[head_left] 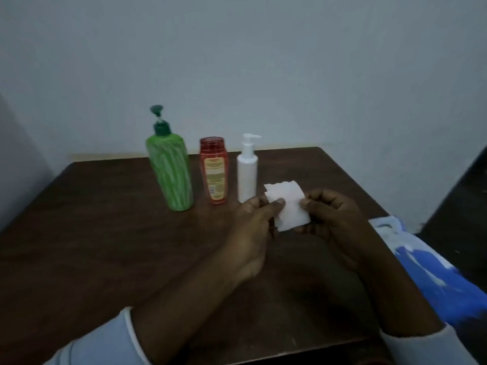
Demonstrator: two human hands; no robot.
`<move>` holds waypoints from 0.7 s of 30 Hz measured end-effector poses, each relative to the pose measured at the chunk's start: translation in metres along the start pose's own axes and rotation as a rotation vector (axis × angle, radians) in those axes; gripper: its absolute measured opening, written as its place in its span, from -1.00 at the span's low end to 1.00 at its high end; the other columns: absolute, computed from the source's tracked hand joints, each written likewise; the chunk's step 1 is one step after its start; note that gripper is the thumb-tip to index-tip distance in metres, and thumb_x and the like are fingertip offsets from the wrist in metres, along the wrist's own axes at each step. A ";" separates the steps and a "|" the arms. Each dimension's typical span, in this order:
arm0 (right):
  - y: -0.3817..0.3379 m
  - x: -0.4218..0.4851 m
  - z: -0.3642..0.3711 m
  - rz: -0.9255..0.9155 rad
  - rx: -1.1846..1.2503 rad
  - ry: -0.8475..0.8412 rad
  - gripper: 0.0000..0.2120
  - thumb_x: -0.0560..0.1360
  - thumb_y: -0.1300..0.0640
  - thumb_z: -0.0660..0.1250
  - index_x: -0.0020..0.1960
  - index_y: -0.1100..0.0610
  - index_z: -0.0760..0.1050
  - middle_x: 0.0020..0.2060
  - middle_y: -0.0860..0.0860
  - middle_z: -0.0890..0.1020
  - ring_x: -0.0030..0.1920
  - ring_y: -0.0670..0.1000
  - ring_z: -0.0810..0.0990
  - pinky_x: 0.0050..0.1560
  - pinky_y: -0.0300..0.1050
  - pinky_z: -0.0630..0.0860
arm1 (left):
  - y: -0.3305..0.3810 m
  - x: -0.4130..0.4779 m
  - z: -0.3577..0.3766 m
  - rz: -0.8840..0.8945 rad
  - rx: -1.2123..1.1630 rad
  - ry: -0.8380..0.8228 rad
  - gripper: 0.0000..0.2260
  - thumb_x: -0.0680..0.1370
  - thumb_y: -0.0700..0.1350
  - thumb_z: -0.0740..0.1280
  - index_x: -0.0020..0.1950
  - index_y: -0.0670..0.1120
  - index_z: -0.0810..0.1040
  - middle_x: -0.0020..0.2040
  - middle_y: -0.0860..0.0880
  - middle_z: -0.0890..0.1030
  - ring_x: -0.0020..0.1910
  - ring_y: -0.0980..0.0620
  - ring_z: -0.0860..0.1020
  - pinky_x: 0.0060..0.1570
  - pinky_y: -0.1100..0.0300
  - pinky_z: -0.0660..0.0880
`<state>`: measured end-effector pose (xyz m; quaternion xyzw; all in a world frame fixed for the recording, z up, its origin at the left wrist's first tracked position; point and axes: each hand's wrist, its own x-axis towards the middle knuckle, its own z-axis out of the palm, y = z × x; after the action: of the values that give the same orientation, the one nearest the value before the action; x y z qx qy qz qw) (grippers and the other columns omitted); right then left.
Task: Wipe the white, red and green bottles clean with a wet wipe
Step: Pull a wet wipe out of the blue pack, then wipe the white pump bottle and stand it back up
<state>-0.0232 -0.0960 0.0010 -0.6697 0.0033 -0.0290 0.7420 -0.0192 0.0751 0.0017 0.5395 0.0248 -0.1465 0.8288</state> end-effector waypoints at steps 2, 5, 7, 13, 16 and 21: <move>0.001 0.017 0.025 0.067 0.003 -0.106 -0.61 0.44 0.01 0.40 0.14 0.26 0.55 0.02 0.23 0.66 0.01 0.21 0.66 0.03 0.22 0.57 | 0.010 0.009 -0.027 0.039 0.053 0.052 -0.81 0.61 -0.25 0.37 0.21 -0.16 0.66 0.08 -0.14 0.75 0.09 -0.10 0.72 0.14 -0.05 0.66; 0.001 0.042 0.057 0.090 -0.026 -0.233 -0.63 0.51 0.00 0.37 0.21 0.21 0.54 0.08 0.17 0.66 0.08 0.20 0.65 0.10 0.22 0.55 | 0.025 0.019 -0.057 0.079 0.130 0.085 -0.78 0.61 -0.26 0.38 0.24 -0.18 0.64 0.11 -0.15 0.74 0.12 -0.10 0.72 0.16 -0.05 0.65; 0.002 0.055 0.072 0.053 -0.061 -0.254 -0.72 0.52 0.10 0.37 0.17 0.22 0.54 0.08 0.15 0.66 0.07 0.18 0.66 0.06 0.20 0.57 | 0.029 0.025 -0.074 0.097 0.138 0.098 -0.78 0.60 -0.27 0.38 0.24 -0.19 0.64 0.14 -0.15 0.74 0.12 -0.09 0.72 0.13 -0.02 0.66; 0.021 0.064 0.084 0.062 -0.114 -0.234 -0.74 0.45 0.24 0.43 0.13 0.19 0.55 0.03 0.12 0.68 -0.04 0.15 0.70 -0.02 0.22 0.61 | 0.029 0.037 -0.105 0.109 0.148 0.096 -0.82 0.57 -0.30 0.42 0.17 -0.20 0.65 0.14 -0.17 0.73 0.16 -0.13 0.70 0.21 -0.15 0.61; 0.027 0.063 0.079 0.083 -0.060 -0.249 -0.74 0.46 0.28 0.40 0.14 0.21 0.54 0.05 0.12 0.68 0.00 0.14 0.69 -0.09 0.15 0.64 | 0.027 0.038 -0.107 0.120 0.185 0.074 -0.86 0.54 -0.31 0.44 0.06 -0.14 0.68 0.11 -0.16 0.74 0.17 -0.15 0.69 0.25 -0.23 0.58; 0.028 0.064 0.072 0.022 0.073 -0.258 -0.73 0.47 0.33 0.36 0.16 0.27 0.50 0.08 0.16 0.65 0.04 0.20 0.67 -0.23 0.03 0.65 | 0.026 0.038 -0.105 0.165 0.156 0.031 -0.83 0.55 -0.35 0.42 0.02 -0.11 0.69 0.06 -0.13 0.74 0.11 -0.13 0.69 0.27 -0.27 0.53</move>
<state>0.0453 -0.0243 -0.0170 -0.6403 -0.0860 0.0653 0.7605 0.0361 0.1713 -0.0266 0.6047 -0.0183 -0.0711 0.7930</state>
